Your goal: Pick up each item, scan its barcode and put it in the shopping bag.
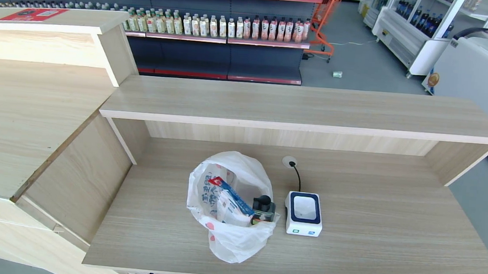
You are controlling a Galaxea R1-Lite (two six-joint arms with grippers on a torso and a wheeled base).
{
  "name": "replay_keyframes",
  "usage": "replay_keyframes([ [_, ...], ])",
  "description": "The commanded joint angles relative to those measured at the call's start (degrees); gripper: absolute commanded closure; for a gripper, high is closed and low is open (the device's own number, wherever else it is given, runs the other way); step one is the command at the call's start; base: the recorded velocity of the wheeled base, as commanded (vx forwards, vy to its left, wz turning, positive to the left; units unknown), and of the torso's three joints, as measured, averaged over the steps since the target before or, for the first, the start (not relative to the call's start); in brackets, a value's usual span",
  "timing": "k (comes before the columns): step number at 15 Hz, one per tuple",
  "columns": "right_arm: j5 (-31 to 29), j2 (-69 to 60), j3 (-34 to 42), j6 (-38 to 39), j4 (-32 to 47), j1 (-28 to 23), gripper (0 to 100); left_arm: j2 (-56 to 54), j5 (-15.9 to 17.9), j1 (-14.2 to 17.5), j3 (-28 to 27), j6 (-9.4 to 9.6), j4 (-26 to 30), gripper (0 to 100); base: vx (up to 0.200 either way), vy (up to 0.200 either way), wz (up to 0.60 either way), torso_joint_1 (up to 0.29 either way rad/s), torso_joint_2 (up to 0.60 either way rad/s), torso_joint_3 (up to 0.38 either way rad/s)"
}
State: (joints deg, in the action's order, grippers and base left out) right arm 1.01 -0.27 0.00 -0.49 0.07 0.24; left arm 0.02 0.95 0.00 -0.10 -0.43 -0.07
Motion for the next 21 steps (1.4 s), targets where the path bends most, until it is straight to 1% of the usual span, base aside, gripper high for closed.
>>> replay_keyframes([
  [1,0.0,0.3,0.0,0.0,0.1,0.0,100,0.0,0.0,0.0,0.0,-0.01,0.0,0,0.0,0.0,0.0,0.0,0.0,0.0],
  [9,0.0,0.3,0.0,0.0,0.1,0.0,100,0.0,0.0,0.0,0.0,-0.01,0.0,0,0.0,0.0,0.0,0.0,0.0,0.0],
  [10,0.0,0.3,0.0,0.0,0.1,0.0,100,0.0,0.0,0.0,0.0,-0.28,0.0,0,0.0,0.0,0.0,0.0,0.0,0.0],
  [11,0.0,0.3,0.0,0.0,0.1,0.0,100,0.0,-0.1,0.0,0.0,-1.07,-0.1,0,0.0,0.0,0.0,0.0,0.0,0.0],
  [12,0.0,0.3,0.0,0.0,0.1,0.0,100,0.0,-0.1,0.0,0.0,-0.63,-0.1,0,0.0,0.0,0.0,0.0,0.0,0.0],
  [15,0.0,0.3,0.0,0.0,0.1,0.0,100,0.0,0.0,0.0,0.0,-0.36,0.0,0,0.0,0.0,0.0,0.0,0.0,0.0],
  [21,0.0,0.3,0.0,0.0,0.1,0.0,100,0.0,0.0,0.0,0.0,0.25,0.0,0,0.0,-0.2,0.0,0.002,0.0,0.002],
])
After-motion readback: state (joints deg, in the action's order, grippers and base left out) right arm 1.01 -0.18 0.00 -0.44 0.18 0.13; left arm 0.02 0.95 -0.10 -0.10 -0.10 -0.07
